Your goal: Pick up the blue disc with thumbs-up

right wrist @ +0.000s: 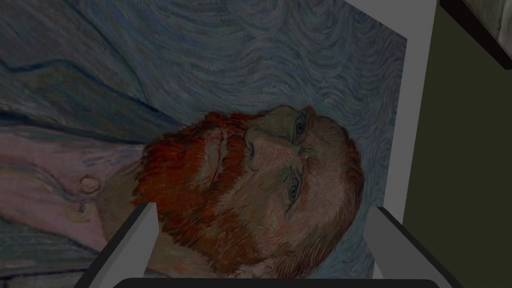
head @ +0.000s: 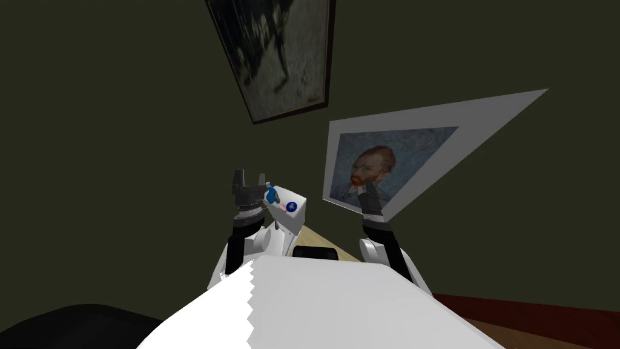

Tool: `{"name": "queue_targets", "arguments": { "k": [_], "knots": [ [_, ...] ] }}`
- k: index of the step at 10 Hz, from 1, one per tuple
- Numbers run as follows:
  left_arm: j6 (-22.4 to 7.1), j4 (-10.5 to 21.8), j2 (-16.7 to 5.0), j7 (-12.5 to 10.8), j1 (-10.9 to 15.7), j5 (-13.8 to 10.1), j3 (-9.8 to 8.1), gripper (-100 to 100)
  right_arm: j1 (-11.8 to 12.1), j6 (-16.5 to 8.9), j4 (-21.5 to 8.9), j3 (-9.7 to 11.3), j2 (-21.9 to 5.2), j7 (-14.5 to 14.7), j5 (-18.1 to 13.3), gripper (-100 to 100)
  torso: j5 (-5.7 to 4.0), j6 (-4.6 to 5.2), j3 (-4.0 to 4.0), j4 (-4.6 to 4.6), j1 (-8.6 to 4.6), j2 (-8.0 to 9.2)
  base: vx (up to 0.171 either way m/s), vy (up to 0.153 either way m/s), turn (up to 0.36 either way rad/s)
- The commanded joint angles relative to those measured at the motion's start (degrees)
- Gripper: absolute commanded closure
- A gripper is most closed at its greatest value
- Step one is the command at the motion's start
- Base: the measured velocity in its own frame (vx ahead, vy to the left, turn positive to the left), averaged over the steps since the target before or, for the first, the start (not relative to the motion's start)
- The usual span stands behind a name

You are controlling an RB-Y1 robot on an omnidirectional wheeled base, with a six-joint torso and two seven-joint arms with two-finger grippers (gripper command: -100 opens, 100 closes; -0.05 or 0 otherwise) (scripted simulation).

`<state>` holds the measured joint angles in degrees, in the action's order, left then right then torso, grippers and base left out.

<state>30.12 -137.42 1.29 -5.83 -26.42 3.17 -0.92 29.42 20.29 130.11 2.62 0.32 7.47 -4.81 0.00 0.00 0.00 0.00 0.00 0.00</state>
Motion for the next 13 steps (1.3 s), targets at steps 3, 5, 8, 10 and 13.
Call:
{"name": "queue_targets", "arguments": {
  "k": [3, 5, 8, 10, 13],
  "knots": [
    [-3.3, 1.6, -5.0, 0.6, 2.9, -1.0, 0.39, -100, 0.0, 0.0, 0.0, 0.0, 0.0, 0.0, 0.0, 0, 0.03, 0.0, 0.05, 0.02, 0.13, 0.1, -0.035, 0.031, 0.032],
    [-6.7, 3.3, -7.6, 1.2, 6.0, -2.0, 0.76, -100, 0.0, 0.0, 0.0, 0.0, 0.0, 0.0, 0.0, 0, 0.05, 0.0, 0.12, 0.05, 0.22, 0.22, -0.072, 0.053, 0.048],
    [-11.2, 5.8, -9.6, 2.0, 9.9, -3.2, 1.19, -100, 0.0, 0.0, 0.0, 0.0, 0.0, 0.0, 0.0, 0, 0.07, 0.0, 0.16, 0.06, 0.32, 0.29, -0.072, 0.07, 0.043],
    [-15.0, 8.8, -11.1, 2.8, 13.9, -4.6, 1.65, -100, 0.0, 0.0, 0.0, 0.0, 0.0, 0.0, 0.0, 0, 0.06, 0.0, 0.11, 0.04, 0.24, 0.2, -0.063, 0.063, 0.05],
    [-19.3, 10.6, -11.6, 3.2, 17.0, -5.2, 1.88, -100, 0.0, 0.0, 0.0, 0.0, 0.0, 0.0, 0.0, 0, 0.04, 0.0, 0.13, 0.05, 0.17, 0.22, -0.056, 0.041, 0.027]
  ]
}}
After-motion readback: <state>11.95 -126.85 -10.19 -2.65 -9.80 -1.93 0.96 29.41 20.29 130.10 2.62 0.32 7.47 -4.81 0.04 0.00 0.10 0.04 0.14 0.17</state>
